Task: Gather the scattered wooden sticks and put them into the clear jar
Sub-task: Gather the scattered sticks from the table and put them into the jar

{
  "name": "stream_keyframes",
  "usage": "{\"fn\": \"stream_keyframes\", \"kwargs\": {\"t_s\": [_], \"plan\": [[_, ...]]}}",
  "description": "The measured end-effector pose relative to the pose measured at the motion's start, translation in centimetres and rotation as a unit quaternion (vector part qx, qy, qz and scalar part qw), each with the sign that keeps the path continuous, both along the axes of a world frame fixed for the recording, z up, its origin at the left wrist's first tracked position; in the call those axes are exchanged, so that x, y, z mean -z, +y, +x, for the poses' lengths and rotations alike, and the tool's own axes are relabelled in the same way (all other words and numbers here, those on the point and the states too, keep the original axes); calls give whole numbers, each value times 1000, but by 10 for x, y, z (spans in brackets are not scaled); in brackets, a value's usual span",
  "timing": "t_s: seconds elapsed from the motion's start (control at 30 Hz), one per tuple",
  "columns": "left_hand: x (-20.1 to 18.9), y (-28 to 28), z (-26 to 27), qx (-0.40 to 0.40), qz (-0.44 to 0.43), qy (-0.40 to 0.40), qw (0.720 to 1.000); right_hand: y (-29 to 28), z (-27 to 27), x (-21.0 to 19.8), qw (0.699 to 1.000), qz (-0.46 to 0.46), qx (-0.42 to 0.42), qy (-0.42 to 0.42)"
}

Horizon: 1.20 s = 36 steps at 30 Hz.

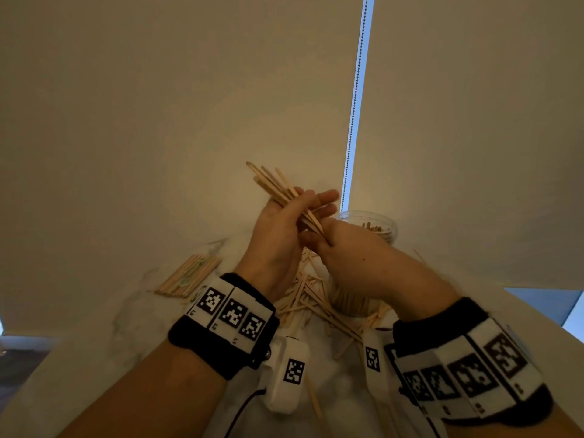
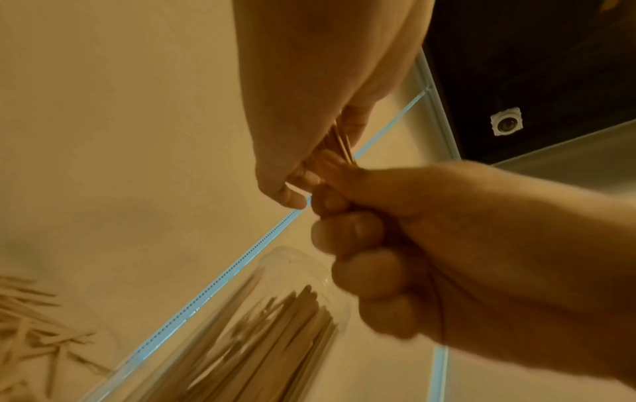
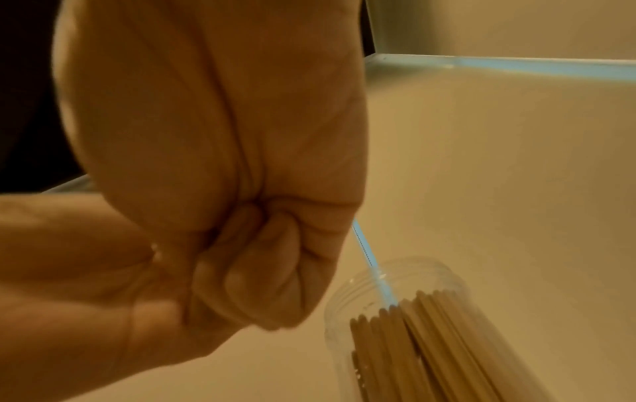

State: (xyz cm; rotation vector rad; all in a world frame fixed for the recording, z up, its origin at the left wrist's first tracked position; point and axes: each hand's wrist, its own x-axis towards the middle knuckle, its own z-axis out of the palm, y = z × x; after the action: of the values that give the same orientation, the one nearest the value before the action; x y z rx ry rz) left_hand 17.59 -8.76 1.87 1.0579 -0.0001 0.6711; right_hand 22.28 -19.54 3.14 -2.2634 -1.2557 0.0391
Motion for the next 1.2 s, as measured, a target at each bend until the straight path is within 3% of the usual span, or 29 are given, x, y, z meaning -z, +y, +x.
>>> {"fn": "stream_keyframes", "kwargs": {"t_s": [0.17,0.27,0.53,0.7,0.77,0.9,1.1,1.2], "plan": [[-18,37,-16,-88,-92,-75,989,-18,-1,-11,994,-110,-22,2],[-24,43,-21,-111,-54,-49,991,-16,-2,-12,994,-108,-19,2],[-21,16,-18,-21,64,45,997,-12,18,-2,984,-24,123,-125],[-20,15,-21,-8,114,98,989,-14,18,-3,982,-11,125,-143],[-19,14,-22,-17,147,152,977,-14,19,-3,979,-23,123,-159],[-20,17,-24,-58,259,287,920,-11,25,6,980,-80,138,-119],[-24,16,-30,-28,385,286,877,-12,27,4,980,-105,151,-71],[-22,20,-31,-20,404,272,873,-16,26,0,981,-113,137,-76]]}}
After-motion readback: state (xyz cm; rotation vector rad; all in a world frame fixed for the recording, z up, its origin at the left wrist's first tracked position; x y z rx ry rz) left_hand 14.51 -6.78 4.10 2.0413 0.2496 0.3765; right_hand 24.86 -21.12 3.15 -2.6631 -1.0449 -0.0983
